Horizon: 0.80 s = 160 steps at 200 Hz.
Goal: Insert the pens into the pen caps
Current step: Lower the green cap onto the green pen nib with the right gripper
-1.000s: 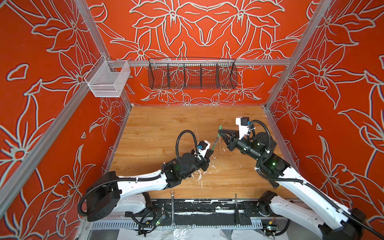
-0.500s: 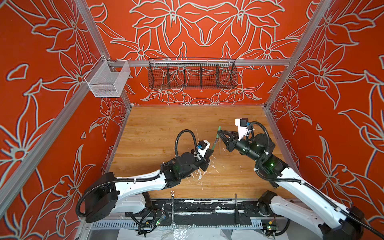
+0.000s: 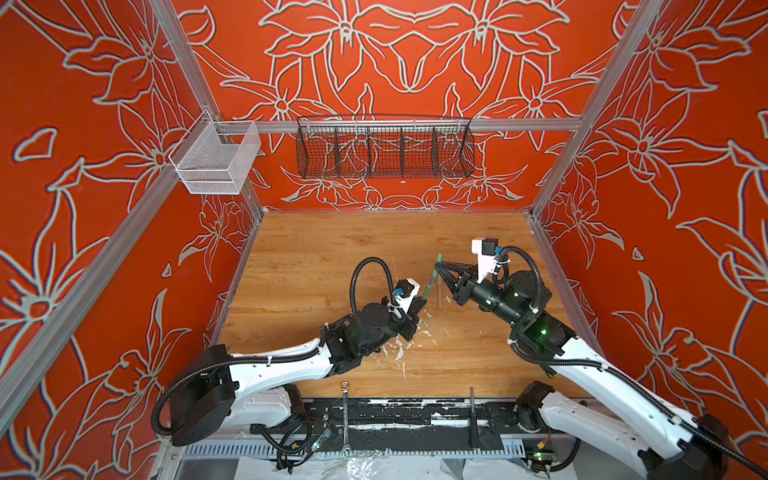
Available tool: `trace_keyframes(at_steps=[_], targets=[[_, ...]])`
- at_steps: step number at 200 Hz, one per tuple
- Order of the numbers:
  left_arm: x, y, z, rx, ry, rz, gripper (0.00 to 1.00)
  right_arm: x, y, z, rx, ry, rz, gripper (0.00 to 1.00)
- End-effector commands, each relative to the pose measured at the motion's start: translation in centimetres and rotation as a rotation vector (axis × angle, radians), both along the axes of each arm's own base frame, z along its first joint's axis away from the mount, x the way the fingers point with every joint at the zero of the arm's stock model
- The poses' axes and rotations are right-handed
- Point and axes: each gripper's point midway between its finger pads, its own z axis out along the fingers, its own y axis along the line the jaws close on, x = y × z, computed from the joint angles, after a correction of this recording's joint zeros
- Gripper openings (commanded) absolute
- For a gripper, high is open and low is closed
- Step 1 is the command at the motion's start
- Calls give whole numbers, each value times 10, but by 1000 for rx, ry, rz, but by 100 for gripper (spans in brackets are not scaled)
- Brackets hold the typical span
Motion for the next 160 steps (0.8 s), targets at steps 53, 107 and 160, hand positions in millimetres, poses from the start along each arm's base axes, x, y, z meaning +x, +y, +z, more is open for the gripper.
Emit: trace_keyframes(at_steps=[53,107,160], targets=[[-3,-2,39,-80,-22,-50,0,-6,5,-3,2,-12,19,0],[-9,-2,51,-115,-38,-79,0,-6,8,-7,1,-31,11,0],[-8,2,51,-89,-52,-69,0,-1,0,-15,-132,-47,-45,0]])
